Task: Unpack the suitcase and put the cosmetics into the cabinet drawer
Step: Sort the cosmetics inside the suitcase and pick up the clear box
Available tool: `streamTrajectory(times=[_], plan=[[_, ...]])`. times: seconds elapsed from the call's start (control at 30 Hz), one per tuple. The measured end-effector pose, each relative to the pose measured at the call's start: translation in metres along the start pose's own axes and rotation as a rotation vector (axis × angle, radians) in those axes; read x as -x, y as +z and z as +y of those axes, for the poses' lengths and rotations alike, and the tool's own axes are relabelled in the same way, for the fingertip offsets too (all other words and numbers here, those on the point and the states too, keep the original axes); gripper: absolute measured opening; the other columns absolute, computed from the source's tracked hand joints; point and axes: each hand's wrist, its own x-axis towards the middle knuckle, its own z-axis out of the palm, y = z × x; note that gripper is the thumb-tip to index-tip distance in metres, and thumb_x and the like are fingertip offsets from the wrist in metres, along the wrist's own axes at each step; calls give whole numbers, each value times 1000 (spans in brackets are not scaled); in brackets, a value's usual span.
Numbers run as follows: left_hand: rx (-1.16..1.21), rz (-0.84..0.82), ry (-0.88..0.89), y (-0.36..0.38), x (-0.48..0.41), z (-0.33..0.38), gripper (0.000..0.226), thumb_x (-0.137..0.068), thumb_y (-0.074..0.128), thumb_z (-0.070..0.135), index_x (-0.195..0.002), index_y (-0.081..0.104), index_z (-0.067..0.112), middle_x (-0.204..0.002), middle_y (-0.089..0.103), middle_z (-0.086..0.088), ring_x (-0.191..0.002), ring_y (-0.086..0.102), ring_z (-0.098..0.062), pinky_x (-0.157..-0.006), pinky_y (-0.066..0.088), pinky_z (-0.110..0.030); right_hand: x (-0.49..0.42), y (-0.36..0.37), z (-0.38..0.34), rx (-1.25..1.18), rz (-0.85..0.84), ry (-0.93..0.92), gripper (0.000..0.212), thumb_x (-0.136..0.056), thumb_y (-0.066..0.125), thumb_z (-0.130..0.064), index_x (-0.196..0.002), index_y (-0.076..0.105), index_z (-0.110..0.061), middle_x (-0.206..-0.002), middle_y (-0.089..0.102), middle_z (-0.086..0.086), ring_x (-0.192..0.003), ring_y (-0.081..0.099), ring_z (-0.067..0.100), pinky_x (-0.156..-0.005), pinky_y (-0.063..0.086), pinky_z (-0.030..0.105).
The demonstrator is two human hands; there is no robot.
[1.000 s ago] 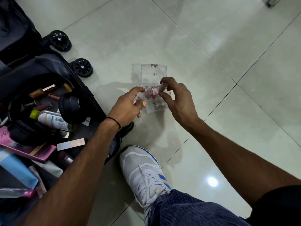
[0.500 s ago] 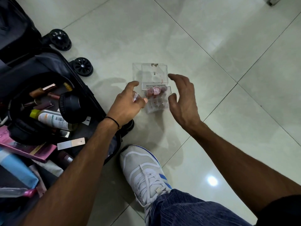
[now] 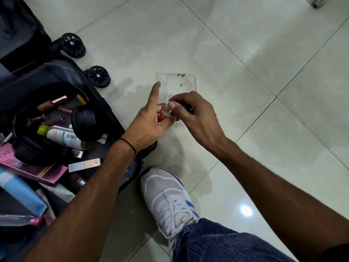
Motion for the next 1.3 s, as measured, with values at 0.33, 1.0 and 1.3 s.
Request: streamTrajectory(times=[0.33, 1.0, 1.3], plan=[[22, 93, 0, 1, -5, -11, 72, -86, 67, 9, -147, 33, 24, -86, 65, -7, -72, 59, -27, -72, 51, -36, -6, -13, 8, -418, 113, 223, 19, -101, 57, -16, -100, 68, 0, -76, 67, 5, -63, 56, 11, -58, 46, 24], [-220, -19, -78, 8, -10, -16, 58, -87, 66, 17, -139, 44, 34, -93, 68, 13, -59, 58, 1, -70, 45, -22, -4, -51, 38, -1112, 352, 428, 7, -92, 59, 3, -88, 57, -3, -87, 67, 18, -74, 62, 24, -75, 56, 29], [-225, -19, -95, 8, -11, -17, 58, -87, 67, 19, -138, 44, 34, -94, 69, 12, -65, 62, -5, -70, 45, -21, -11, -51, 43, -1423, 168, 486, 14, -93, 56, 7, -105, 62, 5, -91, 66, 16, -86, 70, 26, -91, 57, 31]])
